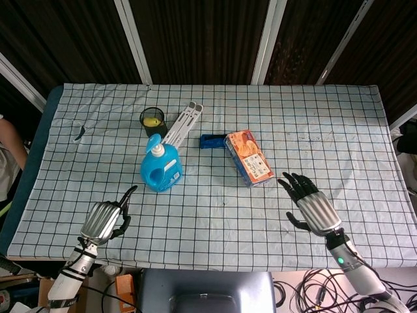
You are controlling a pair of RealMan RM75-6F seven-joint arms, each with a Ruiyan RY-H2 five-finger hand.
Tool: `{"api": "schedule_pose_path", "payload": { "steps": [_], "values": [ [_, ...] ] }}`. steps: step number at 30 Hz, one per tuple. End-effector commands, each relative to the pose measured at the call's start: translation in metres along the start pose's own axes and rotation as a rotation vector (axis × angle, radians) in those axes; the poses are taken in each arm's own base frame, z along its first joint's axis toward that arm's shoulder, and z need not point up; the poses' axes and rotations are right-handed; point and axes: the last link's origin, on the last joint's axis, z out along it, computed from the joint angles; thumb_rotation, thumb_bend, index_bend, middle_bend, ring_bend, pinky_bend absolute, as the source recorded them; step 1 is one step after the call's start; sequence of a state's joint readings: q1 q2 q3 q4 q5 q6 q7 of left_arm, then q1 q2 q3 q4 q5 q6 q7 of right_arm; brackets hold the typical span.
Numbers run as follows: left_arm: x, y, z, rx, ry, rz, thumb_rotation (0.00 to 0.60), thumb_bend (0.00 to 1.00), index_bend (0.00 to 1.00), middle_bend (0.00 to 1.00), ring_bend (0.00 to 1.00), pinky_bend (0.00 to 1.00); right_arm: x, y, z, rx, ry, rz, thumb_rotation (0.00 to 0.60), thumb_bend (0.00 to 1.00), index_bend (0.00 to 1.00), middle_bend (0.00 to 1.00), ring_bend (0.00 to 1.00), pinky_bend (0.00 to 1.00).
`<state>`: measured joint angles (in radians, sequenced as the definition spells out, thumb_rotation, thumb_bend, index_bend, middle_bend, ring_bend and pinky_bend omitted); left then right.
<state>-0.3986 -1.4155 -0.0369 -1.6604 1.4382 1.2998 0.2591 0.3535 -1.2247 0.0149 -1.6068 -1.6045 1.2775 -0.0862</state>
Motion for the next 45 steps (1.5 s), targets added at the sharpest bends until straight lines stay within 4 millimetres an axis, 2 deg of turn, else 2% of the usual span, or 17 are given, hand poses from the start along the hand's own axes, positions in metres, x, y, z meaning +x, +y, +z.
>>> {"api": "schedule_pose_path", "payload": {
  "steps": [1,5,12,28,30,31,33,34,35,36,37,38,41,43,45],
  "values": [
    [-0.028,-0.005,0.001,0.078,-0.037,-0.045,0.6,0.64,0.0,1.0,1.0,1.0,0.003,0.025,-0.052,-0.055,0.004,-0.017,0.6,0.31,0.0,0.0,0.0,0.11],
    [-0.043,-0.001,0.006,0.124,-0.068,-0.029,0.6,0.67,0.0,1.0,1.0,1.0,0.005,0.036,-0.072,-0.092,0.008,-0.032,0.6,0.31,0.0,0.0,0.0,0.11],
    [-0.053,0.013,0.007,0.122,-0.079,-0.005,0.6,0.66,0.0,1.0,1.0,1.0,0.008,0.047,-0.074,-0.12,0.01,-0.016,0.6,0.31,0.0,0.0,0.0,0.11],
    [-0.049,0.02,0.009,0.102,-0.058,-0.033,0.6,0.65,0.0,1.0,1.0,1.0,0.008,0.049,-0.075,-0.134,-0.003,-0.018,0.6,0.31,0.0,0.0,0.0,0.11],
    [-0.045,0.02,0.006,0.096,-0.048,-0.031,0.6,0.63,0.0,1.0,1.0,1.0,0.007,0.049,-0.075,-0.136,-0.003,-0.022,0.6,0.31,0.0,0.0,0.0,0.11],
    [-0.041,0.017,0.002,0.085,-0.039,-0.02,0.6,0.6,0.0,0.97,0.99,1.0,0.007,0.049,-0.076,-0.138,-0.003,-0.027,0.6,0.31,0.0,0.0,0.0,0.11],
    [-0.033,0.005,-0.012,0.064,-0.069,0.032,0.6,0.53,0.0,0.69,0.73,0.82,0.007,0.048,-0.079,-0.143,-0.005,-0.035,0.6,0.31,0.0,0.0,0.0,0.11],
    [-0.024,-0.009,-0.024,0.074,-0.088,0.098,0.6,0.49,0.0,0.36,0.42,0.55,0.007,0.049,-0.082,-0.151,-0.008,-0.042,0.6,0.31,0.0,0.0,0.0,0.11],
    [-0.015,-0.019,-0.033,0.092,-0.091,0.151,0.6,0.46,0.0,0.14,0.17,0.3,0.007,0.049,-0.084,-0.158,-0.01,-0.048,0.6,0.31,0.0,0.0,0.0,0.11],
    [-0.004,-0.03,-0.048,0.122,-0.09,0.192,0.6,0.44,0.0,0.05,0.08,0.18,0.007,0.049,-0.089,-0.172,-0.016,-0.058,0.6,0.31,0.0,0.0,0.0,0.11],
    [0.003,-0.037,-0.061,0.144,-0.092,0.203,0.6,0.43,0.0,0.0,0.02,0.08,0.007,0.05,-0.093,-0.184,-0.021,-0.066,0.6,0.31,0.0,0.0,0.0,0.11],
    [0.008,-0.044,-0.075,0.166,-0.1,0.201,0.6,0.42,0.0,0.0,0.0,0.02,0.008,0.051,-0.098,-0.197,-0.025,-0.076,0.6,0.31,0.0,0.0,0.0,0.11],
    [0.022,-0.066,-0.122,0.234,-0.12,0.187,0.6,0.42,0.0,0.0,0.0,0.0,0.009,0.055,-0.118,-0.26,-0.033,-0.122,0.6,0.31,0.0,0.0,0.0,0.1],
    [0.028,-0.078,-0.147,0.273,-0.062,0.166,0.6,0.42,0.0,0.0,0.0,0.0,0.008,0.057,-0.132,-0.308,-0.012,-0.135,0.6,0.31,0.0,0.0,0.0,0.1],
    [0.028,-0.087,-0.161,0.323,-0.006,0.143,0.6,0.42,0.0,0.0,0.0,0.0,0.006,0.058,-0.142,-0.346,0.015,-0.124,0.6,0.31,0.0,0.0,0.0,0.09]
  ]
}}
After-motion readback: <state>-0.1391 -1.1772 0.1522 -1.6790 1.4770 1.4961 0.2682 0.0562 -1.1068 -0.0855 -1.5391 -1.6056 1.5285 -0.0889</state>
